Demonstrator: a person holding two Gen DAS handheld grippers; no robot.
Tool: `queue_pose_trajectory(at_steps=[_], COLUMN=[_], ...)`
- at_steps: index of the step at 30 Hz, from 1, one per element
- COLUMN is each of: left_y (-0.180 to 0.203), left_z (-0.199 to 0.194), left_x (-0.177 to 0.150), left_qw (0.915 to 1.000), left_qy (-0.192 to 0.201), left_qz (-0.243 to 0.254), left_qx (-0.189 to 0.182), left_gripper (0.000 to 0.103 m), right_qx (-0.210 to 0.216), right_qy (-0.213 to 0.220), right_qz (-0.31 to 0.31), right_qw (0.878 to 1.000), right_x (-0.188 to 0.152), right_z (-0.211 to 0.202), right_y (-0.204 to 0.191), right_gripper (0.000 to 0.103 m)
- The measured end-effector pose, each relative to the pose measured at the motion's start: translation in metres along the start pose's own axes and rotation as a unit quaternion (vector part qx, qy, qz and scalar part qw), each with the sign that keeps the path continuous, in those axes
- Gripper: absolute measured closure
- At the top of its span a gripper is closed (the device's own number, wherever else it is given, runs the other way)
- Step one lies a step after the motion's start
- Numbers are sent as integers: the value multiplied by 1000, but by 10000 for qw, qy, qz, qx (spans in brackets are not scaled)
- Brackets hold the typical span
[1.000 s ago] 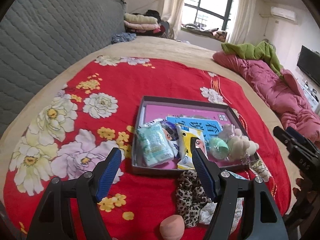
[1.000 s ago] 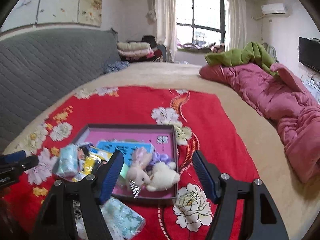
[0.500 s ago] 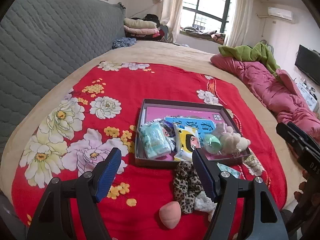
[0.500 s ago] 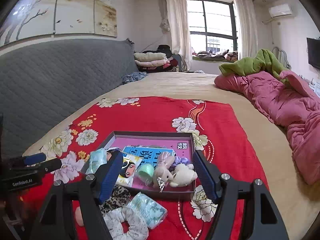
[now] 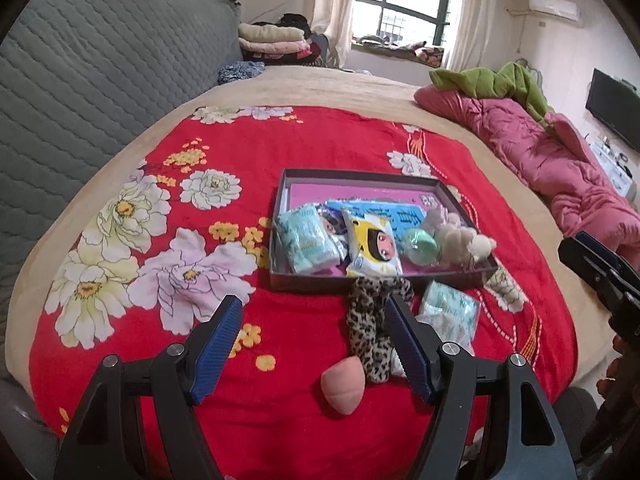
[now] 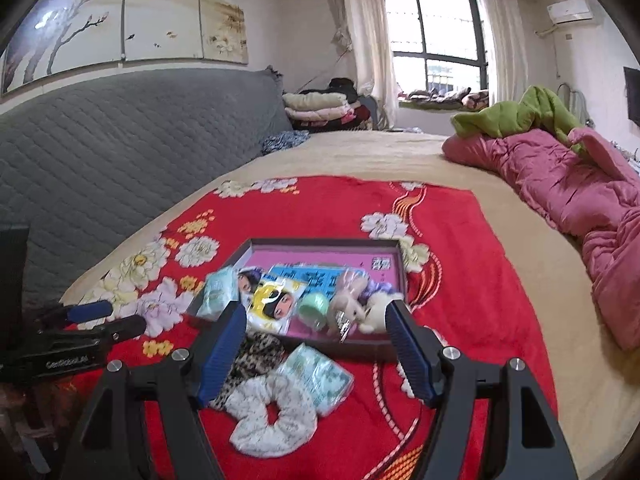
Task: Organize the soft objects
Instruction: 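Withdraw both tools from the box toward the remaining items beside it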
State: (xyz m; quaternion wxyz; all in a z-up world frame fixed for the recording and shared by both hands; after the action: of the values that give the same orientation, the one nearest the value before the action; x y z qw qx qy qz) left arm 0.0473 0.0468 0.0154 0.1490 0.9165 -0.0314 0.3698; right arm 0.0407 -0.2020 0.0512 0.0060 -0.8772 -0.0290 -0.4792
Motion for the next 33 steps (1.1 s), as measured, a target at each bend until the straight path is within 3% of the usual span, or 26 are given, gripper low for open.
queue_pose_trajectory(at_steps=[19, 27, 33], left_y=[10, 8, 4], left_z=[17, 41, 60], left_x=[-33, -52, -62], left_qw=[9980, 9944, 9921], left_qy=[-609, -1038, -1239], left_qz=[62, -36, -149], left_qx=[-129, -180, -163], left_gripper=[28, 28, 28], right_qx=[472, 548, 590], right_qy=[-895, -1578, -1849], right_qz=[-315, -360, -425], right_qw=[9944, 9853, 9801], right_x=[-57, -83, -99], right_z=[19, 42, 55], right_y=[-33, -43, -49], right_gripper=[31, 31, 31])
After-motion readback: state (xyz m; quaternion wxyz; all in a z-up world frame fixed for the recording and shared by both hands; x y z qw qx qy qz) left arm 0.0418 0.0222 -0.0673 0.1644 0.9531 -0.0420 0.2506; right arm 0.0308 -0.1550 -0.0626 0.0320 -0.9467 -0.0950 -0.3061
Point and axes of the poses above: each gripper's, at about its wrist camera, not at the fingertips, and z roughly the way its jaws point, y to its right, x to its top, the point moved 2 cm from there along z, roughly the way its jaws point, and after that the axes turned 12 degrees about -x, right-handed, at the moved point
